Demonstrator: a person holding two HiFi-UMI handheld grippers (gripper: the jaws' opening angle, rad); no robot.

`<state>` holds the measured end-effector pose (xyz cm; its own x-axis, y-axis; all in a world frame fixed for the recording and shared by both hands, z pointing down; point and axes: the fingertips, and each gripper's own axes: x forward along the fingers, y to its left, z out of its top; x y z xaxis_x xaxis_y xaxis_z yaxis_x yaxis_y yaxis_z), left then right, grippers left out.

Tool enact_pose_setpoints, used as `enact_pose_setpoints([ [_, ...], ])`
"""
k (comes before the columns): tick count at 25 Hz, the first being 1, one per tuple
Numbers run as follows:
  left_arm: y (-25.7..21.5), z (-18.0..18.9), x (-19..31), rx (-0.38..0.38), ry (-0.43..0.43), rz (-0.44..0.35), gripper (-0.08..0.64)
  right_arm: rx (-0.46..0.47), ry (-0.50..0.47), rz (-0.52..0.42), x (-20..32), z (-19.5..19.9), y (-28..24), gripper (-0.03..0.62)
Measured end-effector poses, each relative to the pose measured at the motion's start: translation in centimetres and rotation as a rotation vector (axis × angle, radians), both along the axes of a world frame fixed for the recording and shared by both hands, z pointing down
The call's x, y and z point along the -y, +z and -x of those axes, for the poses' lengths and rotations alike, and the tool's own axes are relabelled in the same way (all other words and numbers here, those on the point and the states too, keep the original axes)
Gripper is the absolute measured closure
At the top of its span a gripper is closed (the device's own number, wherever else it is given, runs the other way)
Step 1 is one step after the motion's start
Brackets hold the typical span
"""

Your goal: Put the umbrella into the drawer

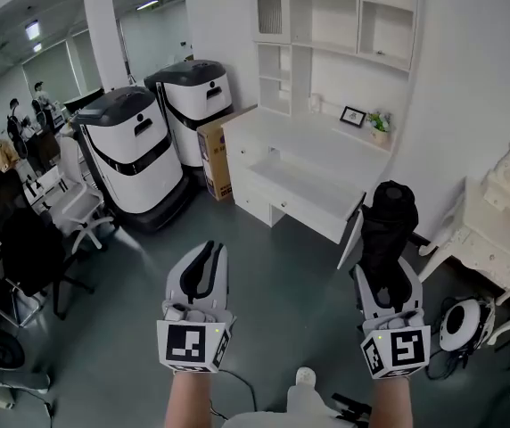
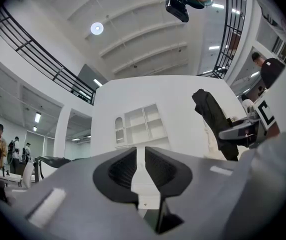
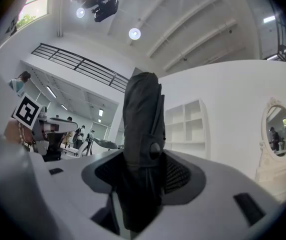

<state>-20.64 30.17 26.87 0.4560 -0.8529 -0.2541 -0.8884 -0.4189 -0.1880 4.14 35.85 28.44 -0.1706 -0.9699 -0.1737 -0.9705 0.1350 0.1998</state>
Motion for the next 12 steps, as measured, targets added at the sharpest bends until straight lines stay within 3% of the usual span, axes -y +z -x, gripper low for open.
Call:
enact_pose_setpoints([
  [12, -0.9, -7.6, 10.2, -0.001, -0.079, -0.004, 0.5, -0.023, -0.099, 0.031, 12.2, -7.3, -0.1, 0.355],
])
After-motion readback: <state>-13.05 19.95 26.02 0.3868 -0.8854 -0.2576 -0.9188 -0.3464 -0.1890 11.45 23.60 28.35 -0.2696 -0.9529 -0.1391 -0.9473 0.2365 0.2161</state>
